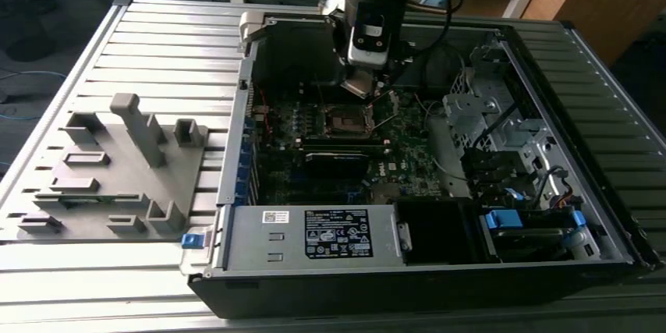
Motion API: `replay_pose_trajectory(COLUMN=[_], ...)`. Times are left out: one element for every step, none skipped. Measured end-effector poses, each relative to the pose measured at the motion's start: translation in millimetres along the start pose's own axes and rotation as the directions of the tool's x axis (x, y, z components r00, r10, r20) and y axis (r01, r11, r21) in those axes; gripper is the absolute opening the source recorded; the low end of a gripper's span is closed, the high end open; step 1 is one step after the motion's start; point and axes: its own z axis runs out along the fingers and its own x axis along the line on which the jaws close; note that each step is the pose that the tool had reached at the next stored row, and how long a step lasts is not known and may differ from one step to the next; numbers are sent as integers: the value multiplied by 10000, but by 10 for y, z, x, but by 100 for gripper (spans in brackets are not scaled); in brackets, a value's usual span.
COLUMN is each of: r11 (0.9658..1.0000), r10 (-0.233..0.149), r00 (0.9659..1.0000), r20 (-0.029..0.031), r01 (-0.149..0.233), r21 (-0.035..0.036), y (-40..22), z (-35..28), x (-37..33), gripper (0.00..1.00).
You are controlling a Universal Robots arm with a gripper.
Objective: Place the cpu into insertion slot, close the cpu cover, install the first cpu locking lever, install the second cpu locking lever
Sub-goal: 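Place the cpu into insertion slot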
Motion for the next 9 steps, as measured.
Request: replay_pose_trajectory(r11=[10000,10000,10000,10000,10000,10000,9998,9996,9992], r10=[0,1,7,19,42,93,177,283,409], r00=[10000,10000,10000,10000,10000,10000,9998,9996,9992], r20=[-1,0,0,1,4,8,16,25,37], r01=[0,-1,-7,-19,-42,-93,-177,-283,-408], r21=[-1,0,0,-1,-1,-3,-6,-9,-14], y=[0,0,0,0,0,0,0,0,0], z=[0,0,0,0,0,0,0,0,0], x=[0,0,0,0,0,0,0,0,0], gripper=[54,54,54,54,54,54,54,54,54])
